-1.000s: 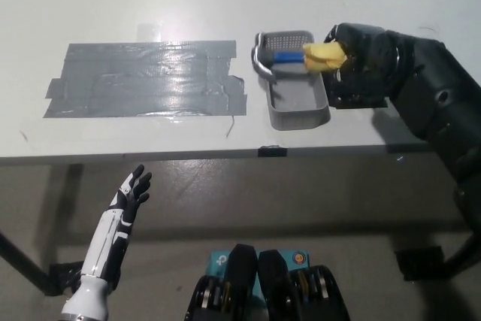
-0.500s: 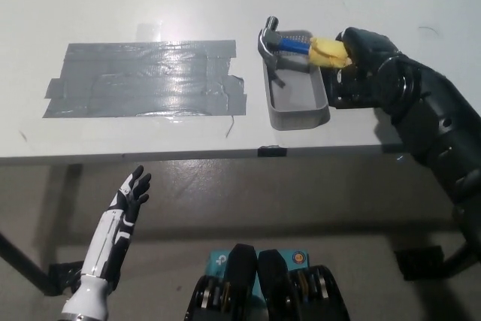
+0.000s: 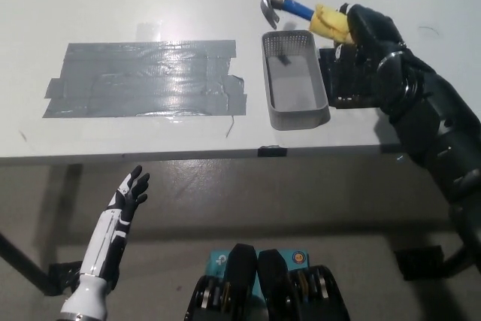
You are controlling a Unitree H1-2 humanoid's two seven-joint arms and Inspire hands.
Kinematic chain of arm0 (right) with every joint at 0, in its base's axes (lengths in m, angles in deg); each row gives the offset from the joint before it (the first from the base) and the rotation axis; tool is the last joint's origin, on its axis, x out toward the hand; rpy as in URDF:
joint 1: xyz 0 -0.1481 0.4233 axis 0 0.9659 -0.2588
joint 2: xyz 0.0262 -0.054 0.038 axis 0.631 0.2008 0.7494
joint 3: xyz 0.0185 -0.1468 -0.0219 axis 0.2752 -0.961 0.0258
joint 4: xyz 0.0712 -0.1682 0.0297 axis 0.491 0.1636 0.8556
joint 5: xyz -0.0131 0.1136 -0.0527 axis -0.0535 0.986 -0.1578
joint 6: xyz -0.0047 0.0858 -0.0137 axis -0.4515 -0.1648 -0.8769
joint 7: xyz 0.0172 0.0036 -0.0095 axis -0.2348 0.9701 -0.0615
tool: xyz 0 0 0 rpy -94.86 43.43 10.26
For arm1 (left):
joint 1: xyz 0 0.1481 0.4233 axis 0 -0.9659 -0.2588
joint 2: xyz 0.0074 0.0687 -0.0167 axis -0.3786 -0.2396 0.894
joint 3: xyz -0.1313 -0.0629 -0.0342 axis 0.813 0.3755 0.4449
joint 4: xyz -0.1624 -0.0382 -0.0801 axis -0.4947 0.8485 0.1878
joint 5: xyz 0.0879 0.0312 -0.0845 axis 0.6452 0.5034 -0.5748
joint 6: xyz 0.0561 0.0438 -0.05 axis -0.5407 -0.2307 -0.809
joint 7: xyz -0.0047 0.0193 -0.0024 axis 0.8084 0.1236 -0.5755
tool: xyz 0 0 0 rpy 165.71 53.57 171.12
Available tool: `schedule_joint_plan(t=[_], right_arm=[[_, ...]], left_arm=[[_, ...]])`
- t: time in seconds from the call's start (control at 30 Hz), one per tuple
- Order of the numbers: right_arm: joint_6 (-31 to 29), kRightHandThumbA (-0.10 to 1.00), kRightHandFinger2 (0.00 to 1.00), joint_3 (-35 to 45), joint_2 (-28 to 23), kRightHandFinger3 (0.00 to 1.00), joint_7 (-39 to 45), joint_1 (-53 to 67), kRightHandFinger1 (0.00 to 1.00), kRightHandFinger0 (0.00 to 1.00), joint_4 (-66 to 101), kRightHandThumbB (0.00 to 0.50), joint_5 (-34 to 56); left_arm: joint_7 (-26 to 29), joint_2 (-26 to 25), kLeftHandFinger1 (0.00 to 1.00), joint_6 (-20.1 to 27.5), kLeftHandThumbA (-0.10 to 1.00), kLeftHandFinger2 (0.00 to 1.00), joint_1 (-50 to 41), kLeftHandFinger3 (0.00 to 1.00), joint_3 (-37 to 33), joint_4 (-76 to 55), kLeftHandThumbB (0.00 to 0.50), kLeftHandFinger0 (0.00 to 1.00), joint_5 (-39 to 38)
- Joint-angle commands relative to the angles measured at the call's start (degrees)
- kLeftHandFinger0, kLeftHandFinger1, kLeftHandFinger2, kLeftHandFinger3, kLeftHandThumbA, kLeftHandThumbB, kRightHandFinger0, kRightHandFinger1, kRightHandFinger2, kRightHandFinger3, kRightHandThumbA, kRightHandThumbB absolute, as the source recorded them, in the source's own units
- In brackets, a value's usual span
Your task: The robot picks the hammer placed on top of the gray container with right hand and places it on the grey area of the desk
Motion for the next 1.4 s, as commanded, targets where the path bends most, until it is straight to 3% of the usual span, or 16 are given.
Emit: schedule_joint_plan(t=[0.0,0.1,0.13,0.27,0.33,0.4,0.43,0.57,0.7,0.87,0.97,1.1,1.2,1.33,1.37], right_arm=[[-7.80,-0.10,0.66,-0.09,0.34,0.56,-13.75,-8.45,0.37,0.02,3.38,0.133,-0.43],[-6.45,-0.10,0.69,-0.75,1.07,0.63,-12.01,-10.35,0.36,0.00,3.71,0.126,-0.83],[-5.78,-0.10,0.74,-1.42,1.27,0.69,-11.66,-10.80,0.40,0.03,3.73,0.116,-1.43],[-6.89,-0.10,0.67,-2.70,2.89,0.61,-11.91,-13.25,0.31,0.00,2.92,0.178,-1.80],[-6.22,-0.10,0.69,-3.01,4.06,0.57,-11.38,-14.21,0.29,0.00,2.22,0.161,-1.69],[-4.77,-0.10,0.83,-3.69,5.73,0.75,-10.20,-15.12,0.40,0.00,1.60,0.148,-1.79],[-5.16,-0.10,0.78,-4.47,6.83,0.79,-10.00,-15.34,0.37,0.00,1.41,0.133,-2.15],[-4.43,-0.10,0.75,-6.29,11.19,0.79,-10.19,-16.85,0.36,0.00,-1.13,0.117,-2.46],[-4.58,-0.10,0.71,-8.16,14.59,0.69,-12.08,-17.28,0.34,0.00,-2.45,0.141,-3.17],[-3.71,-0.10,0.72,-8.85,18.78,0.80,-12.36,-17.04,0.36,0.00,-4.32,0.110,-2.39],[-2.65,-0.10,0.71,-8.88,21.17,0.75,-12.45,-15.97,0.32,0.00,-5.71,0.133,-1.89],[-3.72,-0.10,0.65,-8.44,22.92,0.70,-13.06,-14.57,0.25,0.00,-6.75,0.153,-1.24],[-2.02,-0.10,0.67,-8.01,23.87,0.72,-11.06,-13.97,0.26,0.00,-7.34,0.114,-0.60],[-2.51,-0.10,0.63,-8.14,24.26,0.63,-11.93,-11.73,0.26,0.00,-7.82,0.141,-0.65],[-2.49,-0.10,0.64,-7.82,24.25,0.65,-11.31,-11.09,0.27,0.00,-7.95,0.128,-0.23]], left_arm=[[-0.83,-0.78,1.00,1.89,0.97,1.00,1.51,1.00,0.14,-0.65,0.000,1.00,-1.49],[-0.84,-0.82,1.00,2.02,0.96,1.00,1.45,1.00,0.09,-0.77,0.000,1.00,-1.40],[-0.89,-0.74,1.00,1.57,0.95,1.00,1.21,1.00,0.13,-1.05,0.000,1.00,-1.62],[-0.81,-1.04,1.00,2.03,0.95,1.00,1.48,1.00,-0.11,-0.88,0.000,1.00,-0.72],[-0.70,-0.94,1.00,1.25,0.96,1.00,1.42,1.00,-0.07,-1.52,0.000,1.00,-0.62],[-0.92,-0.90,1.00,0.96,0.95,1.00,1.21,1.00,-0.12,-1.85,0.000,1.00,-1.04],[-0.91,-0.87,1.00,1.06,0.95,1.00,1.08,1.00,-0.15,-1.95,0.000,1.00,-0.99],[-0.79,-0.98,1.00,1.51,0.94,1.00,0.90,1.00,0.00,-1.96,0.000,1.00,-0.96],[-0.63,-0.48,1.00,0.92,0.95,1.00,0.77,1.00,-0.51,-2.36,0.002,1.00,-0.31],[-0.82,-0.14,1.00,0.66,0.93,1.00,1.60,1.00,-1.07,-2.27,0.001,1.00,-0.45],[-0.59,-0.11,1.00,1.92,0.94,1.00,1.47,1.00,-1.35,-1.78,0.016,1.00,-0.11],[0.68,0.42,1.00,2.89,0.91,1.00,1.35,1.00,-0.81,-1.97,0.000,1.00,0.14],[1.39,0.74,1.00,2.58,0.91,1.00,1.64,1.00,-0.30,-2.46,0.000,1.00,0.68],[1.37,0.72,1.00,2.49,0.97,1.00,2.38,1.00,-0.07,-2.48,0.027,1.00,0.94],[1.25,0.58,1.00,2.58,0.99,1.00,2.52,1.00,-0.15,-2.44,0.023,1.00,1.28]])
